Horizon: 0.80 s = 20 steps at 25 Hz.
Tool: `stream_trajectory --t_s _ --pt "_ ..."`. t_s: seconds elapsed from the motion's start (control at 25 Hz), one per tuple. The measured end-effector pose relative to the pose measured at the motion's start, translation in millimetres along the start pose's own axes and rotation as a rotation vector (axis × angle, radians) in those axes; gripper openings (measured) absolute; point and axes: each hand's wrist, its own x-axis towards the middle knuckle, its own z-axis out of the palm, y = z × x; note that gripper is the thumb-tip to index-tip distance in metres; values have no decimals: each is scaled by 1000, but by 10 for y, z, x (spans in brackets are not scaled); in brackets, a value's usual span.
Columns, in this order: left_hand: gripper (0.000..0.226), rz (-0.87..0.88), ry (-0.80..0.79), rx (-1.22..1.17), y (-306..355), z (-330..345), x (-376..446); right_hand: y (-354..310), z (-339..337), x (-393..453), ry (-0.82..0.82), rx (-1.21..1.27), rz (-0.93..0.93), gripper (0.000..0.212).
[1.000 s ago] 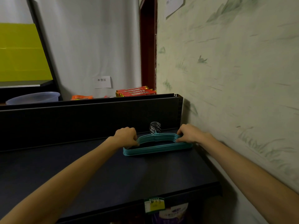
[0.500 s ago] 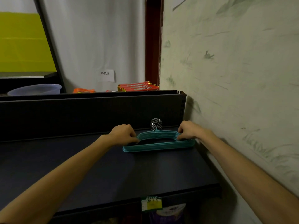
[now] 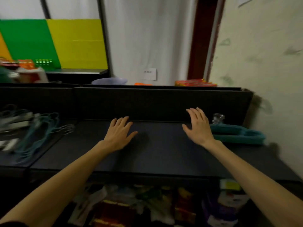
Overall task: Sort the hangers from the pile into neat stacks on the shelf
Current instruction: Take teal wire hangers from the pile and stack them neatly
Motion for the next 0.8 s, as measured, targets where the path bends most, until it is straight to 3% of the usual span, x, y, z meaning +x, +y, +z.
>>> stream_trajectory --t_s 0.16,0.28,0.44,0.56,0.8 --pt "67 -89 63 195 -1452 -331 -1030 -1486 680 45 -23 49 -99 65" --pt "45 -383 132 30 -2402 -438 -1805 -2746 1091 185 -49 124 -199 65" --pt "41 -611 185 -135 -3238 -343 -2521 -4276 1608 381 -216 260 -235 71" --pt "43 -679 177 -151 -3761 -328 -2671 -5120 1975 541 -322 330 -255 74" --pt "49 -706 135 -158 -5076 -314 -2403 -6375 2732 1306 -440 215 -392 72"
